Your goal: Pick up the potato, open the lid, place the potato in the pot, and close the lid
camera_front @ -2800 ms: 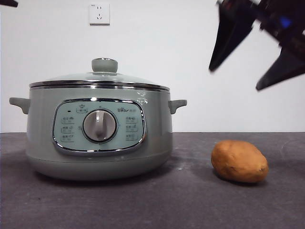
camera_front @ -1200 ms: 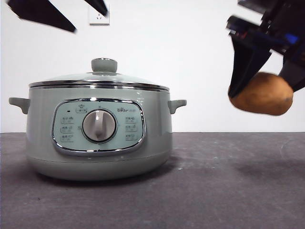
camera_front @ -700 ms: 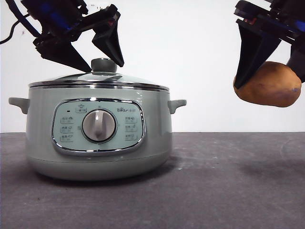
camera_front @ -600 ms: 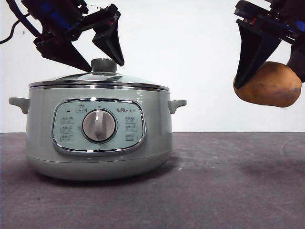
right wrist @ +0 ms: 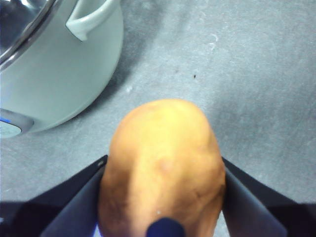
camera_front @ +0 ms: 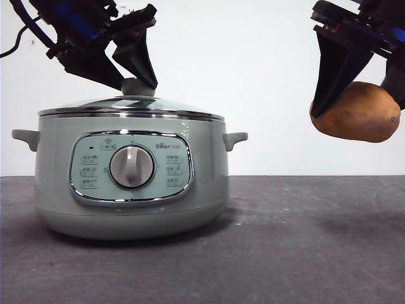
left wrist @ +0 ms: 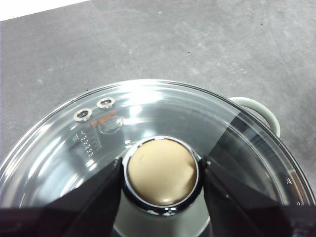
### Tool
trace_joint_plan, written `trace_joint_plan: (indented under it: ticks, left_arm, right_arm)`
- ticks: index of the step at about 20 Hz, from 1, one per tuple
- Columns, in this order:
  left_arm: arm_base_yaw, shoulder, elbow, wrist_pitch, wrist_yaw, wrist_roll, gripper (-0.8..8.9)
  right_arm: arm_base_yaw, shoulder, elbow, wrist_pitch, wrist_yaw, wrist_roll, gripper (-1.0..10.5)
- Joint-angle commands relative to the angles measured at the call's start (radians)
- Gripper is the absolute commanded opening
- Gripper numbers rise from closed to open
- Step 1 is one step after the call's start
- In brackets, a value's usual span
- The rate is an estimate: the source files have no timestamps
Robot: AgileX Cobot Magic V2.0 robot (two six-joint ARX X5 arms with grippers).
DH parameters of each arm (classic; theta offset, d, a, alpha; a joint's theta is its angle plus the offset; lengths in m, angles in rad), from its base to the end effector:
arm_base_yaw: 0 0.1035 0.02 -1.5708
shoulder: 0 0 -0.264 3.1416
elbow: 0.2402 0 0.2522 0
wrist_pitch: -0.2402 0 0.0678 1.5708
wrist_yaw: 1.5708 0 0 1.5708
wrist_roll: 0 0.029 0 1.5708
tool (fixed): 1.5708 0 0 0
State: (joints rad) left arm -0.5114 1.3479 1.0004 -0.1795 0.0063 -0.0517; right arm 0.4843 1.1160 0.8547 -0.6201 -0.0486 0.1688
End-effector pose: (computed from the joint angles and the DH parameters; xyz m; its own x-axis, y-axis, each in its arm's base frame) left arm 0.2581 -0.1451 0.2853 0.7506 -0.4285 -0.5029 0.4708 0.8809 -0.0478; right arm 0.1920 0.1026 0.2607 0.5396 0.3388 -0.7707 -0.3707 0.9176 0.1438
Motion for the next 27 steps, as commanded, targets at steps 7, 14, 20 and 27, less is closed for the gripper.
trace_joint_plan:
  ticks: [7,14,20,27]
  left_arm:
    - [0.000,-0.090,0.003,0.104,-0.007,0.005,-0.08]
    - [0.000,-0.357,0.003,0.099,-0.073,0.039,-0.08]
    - [0.000,-0.647,0.003,0.079,-0.175,0.057,-0.08]
    - [0.000,-0.861,0.003,0.004,-0.218,0.056,-0.08]
  right_arm:
    - [0.002,0.002,0.028,0.011,-0.006,0.010,-0.1]
    - [0.042,0.004,0.175,0.080,-0.136,0.009,-0.1]
    - [0.182,0.167,0.409,0.120,-0.135,-0.029,-0.1]
    - [0.257,0.605,0.768,0.041,-0.124,-0.175,-0.1]
